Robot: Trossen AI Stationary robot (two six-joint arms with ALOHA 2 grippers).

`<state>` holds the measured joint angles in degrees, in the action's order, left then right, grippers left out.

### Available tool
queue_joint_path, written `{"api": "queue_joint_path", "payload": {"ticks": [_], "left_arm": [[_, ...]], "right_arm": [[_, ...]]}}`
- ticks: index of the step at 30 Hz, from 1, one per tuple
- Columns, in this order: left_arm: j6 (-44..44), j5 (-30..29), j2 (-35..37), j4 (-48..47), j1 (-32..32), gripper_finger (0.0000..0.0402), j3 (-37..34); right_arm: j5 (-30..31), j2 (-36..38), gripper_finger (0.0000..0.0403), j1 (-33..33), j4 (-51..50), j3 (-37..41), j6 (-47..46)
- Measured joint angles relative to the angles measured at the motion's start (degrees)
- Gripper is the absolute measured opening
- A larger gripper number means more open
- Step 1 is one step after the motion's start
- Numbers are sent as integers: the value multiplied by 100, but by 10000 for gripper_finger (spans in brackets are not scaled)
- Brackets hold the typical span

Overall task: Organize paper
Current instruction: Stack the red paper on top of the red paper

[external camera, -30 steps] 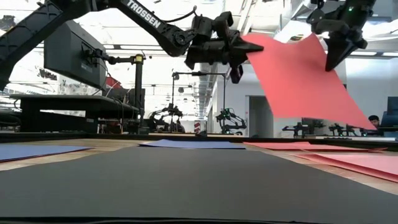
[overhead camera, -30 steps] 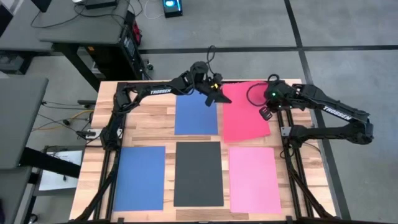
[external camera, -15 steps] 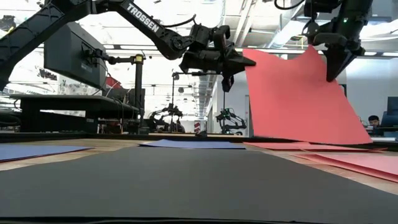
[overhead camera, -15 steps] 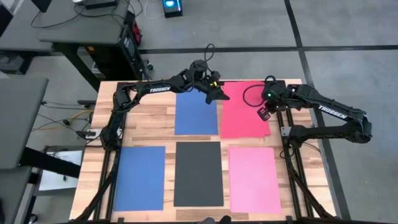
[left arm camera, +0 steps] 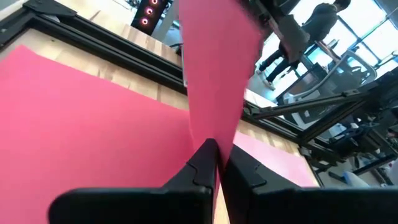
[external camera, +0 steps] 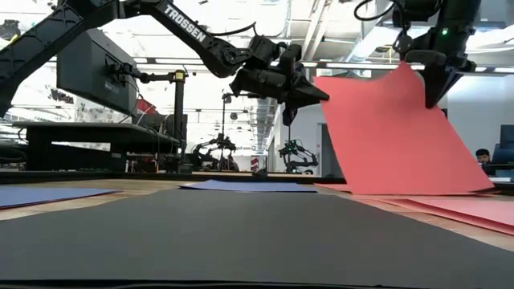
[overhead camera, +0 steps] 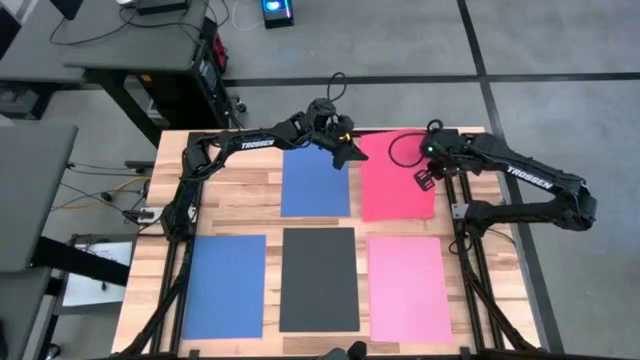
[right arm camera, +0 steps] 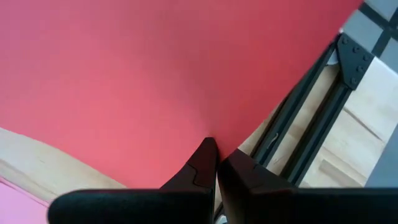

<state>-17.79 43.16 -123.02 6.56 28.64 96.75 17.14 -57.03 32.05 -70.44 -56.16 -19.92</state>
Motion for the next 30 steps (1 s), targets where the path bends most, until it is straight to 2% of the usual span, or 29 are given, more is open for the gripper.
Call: {"api": "queue_joint_path", "payload": {"ticks": [9,17,24,30], "left_arm": [[274,-320,0,-186,0,0,-1],[669,-801,0,-631,0,0,-2],[1068,-822,0,-790,0,1,-2],[1580,-1054,0,-1232,0,44,-2]], "right_arm": [[86,-234,0,203,495,507,11],[257,-226,0,234,641,583,18],[265,-226,0,234,646,583,-22],[402,-230,0,234,672,583,-113]]}}
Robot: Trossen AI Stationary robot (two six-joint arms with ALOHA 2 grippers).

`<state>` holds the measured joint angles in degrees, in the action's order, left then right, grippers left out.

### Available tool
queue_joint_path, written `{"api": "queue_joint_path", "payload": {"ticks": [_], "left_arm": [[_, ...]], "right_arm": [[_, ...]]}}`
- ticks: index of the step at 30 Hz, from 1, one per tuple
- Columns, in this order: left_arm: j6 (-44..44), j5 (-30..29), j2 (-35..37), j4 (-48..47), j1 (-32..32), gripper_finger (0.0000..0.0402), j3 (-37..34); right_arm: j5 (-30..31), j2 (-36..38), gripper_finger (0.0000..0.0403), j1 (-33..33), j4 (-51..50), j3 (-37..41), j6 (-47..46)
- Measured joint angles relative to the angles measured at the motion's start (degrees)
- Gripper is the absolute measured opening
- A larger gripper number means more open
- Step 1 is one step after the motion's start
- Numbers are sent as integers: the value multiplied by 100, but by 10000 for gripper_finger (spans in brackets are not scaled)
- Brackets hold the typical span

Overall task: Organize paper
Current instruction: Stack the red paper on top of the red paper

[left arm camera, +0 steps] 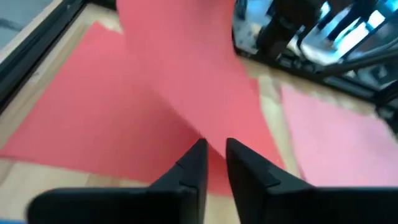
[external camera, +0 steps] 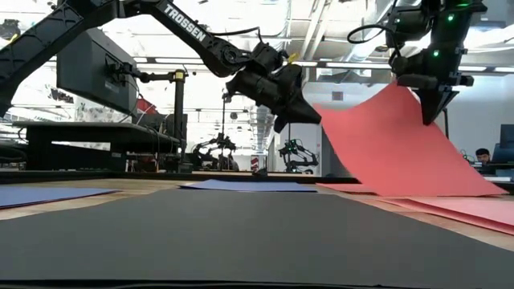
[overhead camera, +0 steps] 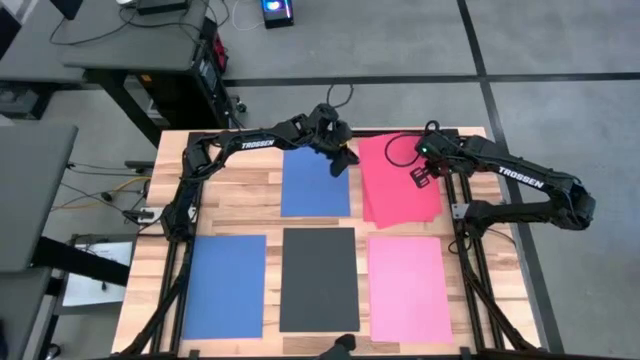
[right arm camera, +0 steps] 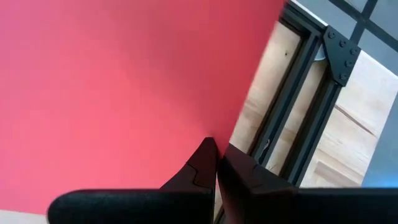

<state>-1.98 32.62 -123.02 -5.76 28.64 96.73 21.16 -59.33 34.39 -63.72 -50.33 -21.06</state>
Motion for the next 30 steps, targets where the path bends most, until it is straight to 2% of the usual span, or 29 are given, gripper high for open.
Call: {"api": "queue_joint_path", "payload": {"ticks": [6,10,20,30], "left_arm": [[471,-214,0,-526,0,112,-2],[570,-443,0,-790,-25,141,-2],[572,-487,0,-947,-165,145,-2],[878,-772,0,-1191,-309,144,-2]], "right_arm": [[29,0,0,0,72,0,-59],[29,-14,0,0,122,0,-144],[28,-691,6,0,435,0,-22],[42,-1435,91,1,775,2,164]]}}
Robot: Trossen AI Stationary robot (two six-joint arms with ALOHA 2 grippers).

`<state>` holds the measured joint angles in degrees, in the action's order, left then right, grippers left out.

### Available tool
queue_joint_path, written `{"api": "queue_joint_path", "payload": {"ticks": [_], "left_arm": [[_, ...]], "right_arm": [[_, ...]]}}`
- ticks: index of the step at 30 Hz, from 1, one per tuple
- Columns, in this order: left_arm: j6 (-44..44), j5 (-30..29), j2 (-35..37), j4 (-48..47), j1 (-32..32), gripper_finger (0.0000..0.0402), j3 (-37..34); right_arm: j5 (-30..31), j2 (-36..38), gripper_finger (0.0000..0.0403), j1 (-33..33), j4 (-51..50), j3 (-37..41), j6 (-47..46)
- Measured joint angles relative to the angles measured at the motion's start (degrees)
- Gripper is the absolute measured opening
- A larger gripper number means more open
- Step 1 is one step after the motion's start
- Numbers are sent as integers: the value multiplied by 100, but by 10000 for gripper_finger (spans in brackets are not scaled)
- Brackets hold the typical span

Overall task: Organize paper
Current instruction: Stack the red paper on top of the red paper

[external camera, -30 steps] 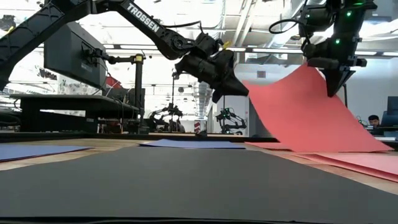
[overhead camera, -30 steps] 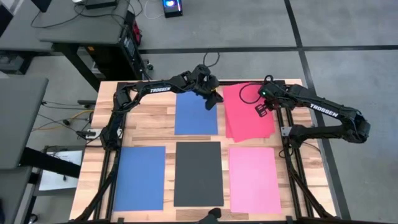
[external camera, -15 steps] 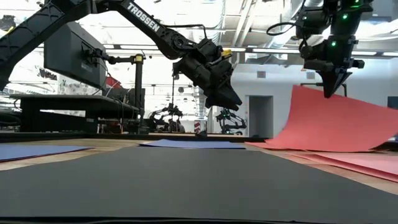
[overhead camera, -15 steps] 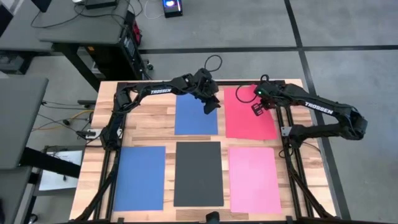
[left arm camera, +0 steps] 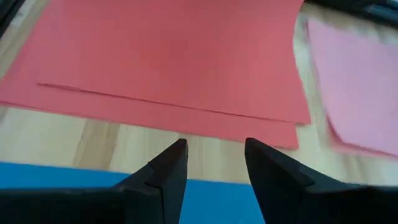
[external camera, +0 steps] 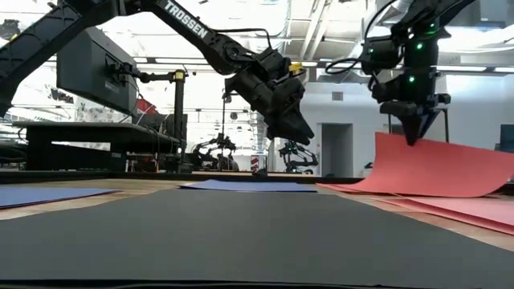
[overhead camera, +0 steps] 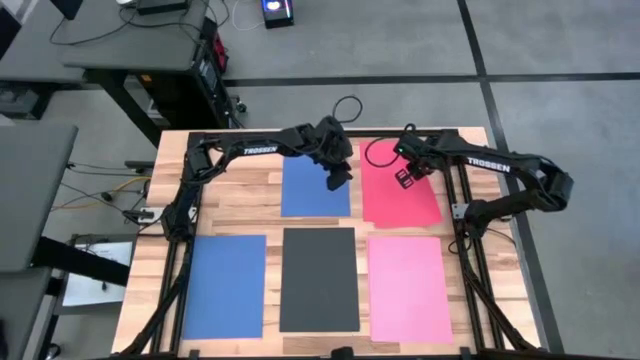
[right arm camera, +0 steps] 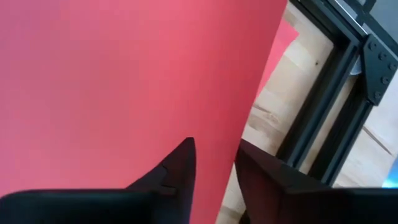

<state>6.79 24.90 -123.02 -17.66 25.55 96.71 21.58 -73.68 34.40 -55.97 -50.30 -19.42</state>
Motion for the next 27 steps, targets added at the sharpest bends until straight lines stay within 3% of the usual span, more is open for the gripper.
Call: {"api": "queue_joint_path", "payload": {"ticks": [6,19,23,27], "left_arm": [[304,-318,0,-370,-123,144,0],[310,-330,1,-635,-182,144,0],[379,-308,158,-939,-194,144,-2],[598,-462,554,-1100,-324,126,-122]], "right_arm": [[112,-60,128,87,146,0,80],[126,27,186,287,110,0,700],[102,356,183,-75,68,0,1250],[-108,763,168,-915,-5,0,1514]]}}
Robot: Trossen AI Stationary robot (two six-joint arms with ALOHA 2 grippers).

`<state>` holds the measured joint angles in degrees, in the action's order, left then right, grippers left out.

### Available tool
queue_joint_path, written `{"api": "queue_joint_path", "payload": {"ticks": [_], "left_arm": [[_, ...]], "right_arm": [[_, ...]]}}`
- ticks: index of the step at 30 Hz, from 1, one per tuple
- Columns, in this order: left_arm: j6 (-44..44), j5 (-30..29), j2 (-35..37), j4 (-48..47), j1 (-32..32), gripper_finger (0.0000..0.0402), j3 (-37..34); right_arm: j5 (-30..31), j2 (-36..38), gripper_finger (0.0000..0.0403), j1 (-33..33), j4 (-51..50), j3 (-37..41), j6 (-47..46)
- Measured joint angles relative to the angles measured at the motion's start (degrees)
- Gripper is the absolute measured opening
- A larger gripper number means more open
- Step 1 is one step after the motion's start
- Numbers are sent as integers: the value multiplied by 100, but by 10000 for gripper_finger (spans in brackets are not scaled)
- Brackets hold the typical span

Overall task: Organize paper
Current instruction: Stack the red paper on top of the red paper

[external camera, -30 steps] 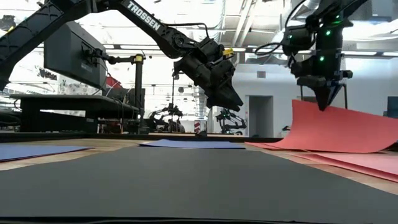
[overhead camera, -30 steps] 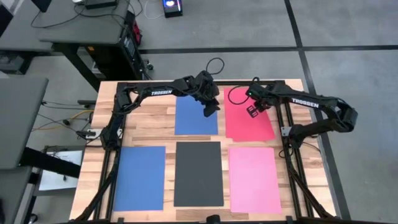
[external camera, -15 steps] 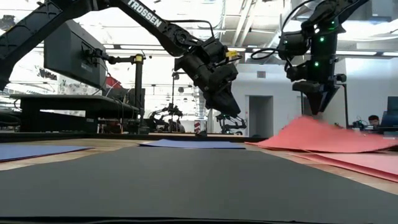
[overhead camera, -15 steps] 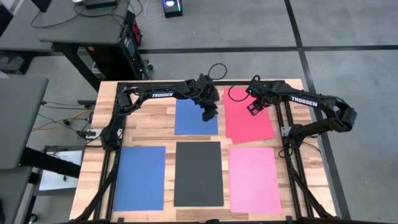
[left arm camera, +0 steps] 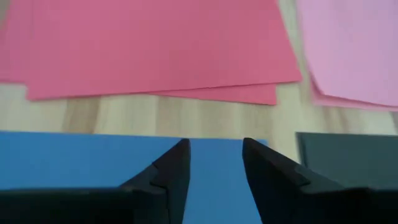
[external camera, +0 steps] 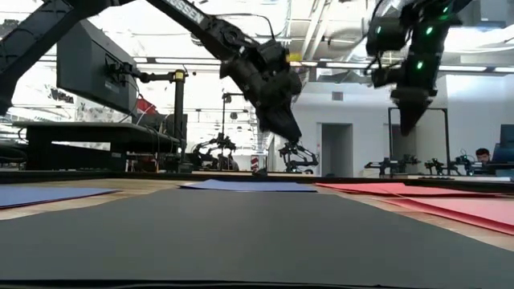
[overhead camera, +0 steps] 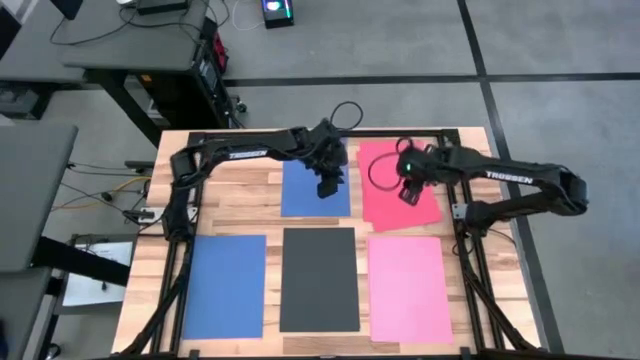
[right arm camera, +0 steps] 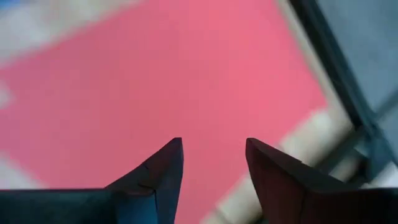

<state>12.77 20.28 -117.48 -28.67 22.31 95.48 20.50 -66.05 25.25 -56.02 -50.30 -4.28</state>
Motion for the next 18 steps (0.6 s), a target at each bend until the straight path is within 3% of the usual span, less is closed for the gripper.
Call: {"api": "queue_joint_path", "payload": {"ticks": [5,8,14,18], "left_arm": [[184,-815,865,261,-277,55,-644],[215,-868,1553,921,-394,9,-1456],[-42,-800,2903,2890,-379,1,-3625],[-137,-777,3549,3752,-347,1,-4574]], "right_arm": [[-328,193,145,-1265,441,292,-355],[-396,106,126,-2027,788,715,-273],[-414,-280,51,-3390,1235,807,-316],[-414,-470,7,-3834,1796,817,-323]]}}
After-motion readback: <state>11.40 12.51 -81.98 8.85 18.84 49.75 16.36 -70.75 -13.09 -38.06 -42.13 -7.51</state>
